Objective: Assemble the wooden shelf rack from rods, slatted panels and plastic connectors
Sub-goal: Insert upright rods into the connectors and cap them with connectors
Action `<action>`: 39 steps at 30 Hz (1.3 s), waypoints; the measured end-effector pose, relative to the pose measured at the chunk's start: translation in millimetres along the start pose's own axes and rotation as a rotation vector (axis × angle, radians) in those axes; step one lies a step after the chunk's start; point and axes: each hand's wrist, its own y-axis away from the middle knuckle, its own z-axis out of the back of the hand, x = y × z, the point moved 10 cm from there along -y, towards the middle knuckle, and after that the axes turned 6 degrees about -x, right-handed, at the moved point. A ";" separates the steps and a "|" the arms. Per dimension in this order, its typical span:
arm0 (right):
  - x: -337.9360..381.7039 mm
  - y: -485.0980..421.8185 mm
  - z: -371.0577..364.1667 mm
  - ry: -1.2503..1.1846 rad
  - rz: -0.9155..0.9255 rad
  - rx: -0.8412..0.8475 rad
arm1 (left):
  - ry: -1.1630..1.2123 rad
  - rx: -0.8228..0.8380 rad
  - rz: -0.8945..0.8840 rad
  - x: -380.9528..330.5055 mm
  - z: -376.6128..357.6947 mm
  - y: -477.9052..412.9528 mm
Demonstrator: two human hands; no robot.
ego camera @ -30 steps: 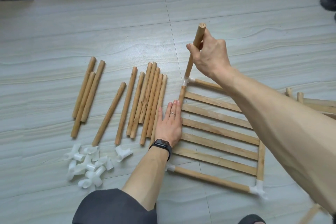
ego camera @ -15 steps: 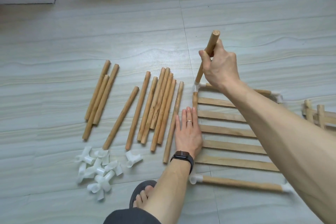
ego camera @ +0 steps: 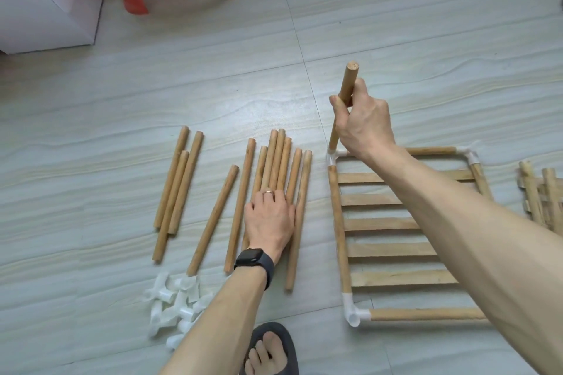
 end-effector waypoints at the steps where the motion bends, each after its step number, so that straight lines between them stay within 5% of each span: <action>1: -0.2 1.0 0.4 -0.002 0.001 -0.004 | -0.035 0.046 -0.018 -2.9 -2.9 -1.4; 6: -0.7 3.4 -0.2 -0.002 -0.011 0.002 | 0.021 0.187 0.056 -4.4 -7.2 -10.8; 13: -3.8 0.0 2.9 0.011 0.003 0.000 | 0.950 0.534 0.317 11.6 -7.4 -7.8; 19: -9.7 2.6 7.4 -0.001 -0.049 0.012 | 1.087 0.680 0.296 -5.4 16.0 -5.2; 29: -108.3 82.8 68.1 -0.126 -0.300 0.493 | 0.960 0.873 -0.223 -162.9 68.2 31.3; 34: -176.8 110.3 122.3 0.001 -0.375 0.247 | 0.441 0.652 -0.476 -231.6 51.7 35.1; 39: -230.4 102.5 210.3 0.035 -0.444 -0.143 | -0.002 0.590 -0.361 -225.6 -16.5 30.9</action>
